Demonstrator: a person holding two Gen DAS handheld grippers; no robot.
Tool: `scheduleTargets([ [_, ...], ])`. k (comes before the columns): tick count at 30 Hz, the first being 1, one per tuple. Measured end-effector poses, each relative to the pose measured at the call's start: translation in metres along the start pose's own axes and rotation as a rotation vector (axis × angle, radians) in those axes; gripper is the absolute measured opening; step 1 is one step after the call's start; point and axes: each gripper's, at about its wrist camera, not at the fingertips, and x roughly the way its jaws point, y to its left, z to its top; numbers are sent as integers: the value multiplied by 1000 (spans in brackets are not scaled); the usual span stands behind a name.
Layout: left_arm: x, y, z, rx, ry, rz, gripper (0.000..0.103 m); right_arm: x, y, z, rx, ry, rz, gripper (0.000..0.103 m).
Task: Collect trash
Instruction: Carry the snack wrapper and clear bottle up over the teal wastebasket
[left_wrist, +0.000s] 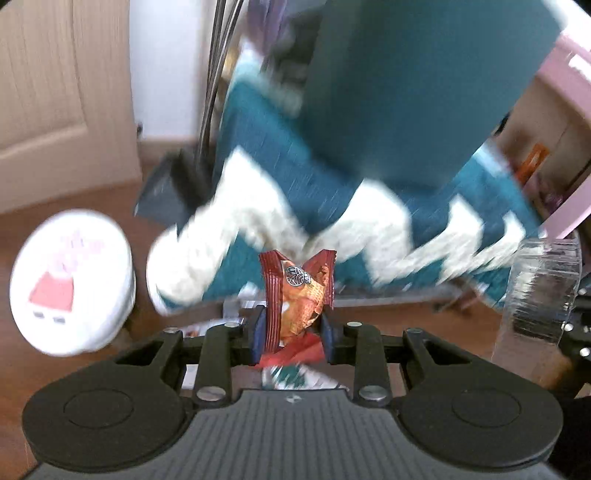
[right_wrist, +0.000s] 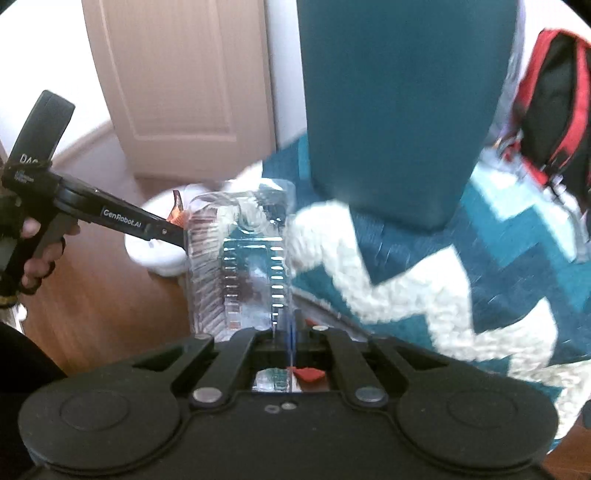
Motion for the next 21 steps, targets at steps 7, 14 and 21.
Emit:
scheduleTargets([
  [7, -90, -43, 24, 42, -155, -21, 29, -85, 5, 25, 3, -158, -40, 1],
  [14, -164, -81, 51, 108, -312, -33, 29, -146, 4, 53, -11, -290, -93, 1],
  [21, -198, -124, 91, 166, -424, -41, 29, -187, -9, 107, -3, -415, -154, 1],
])
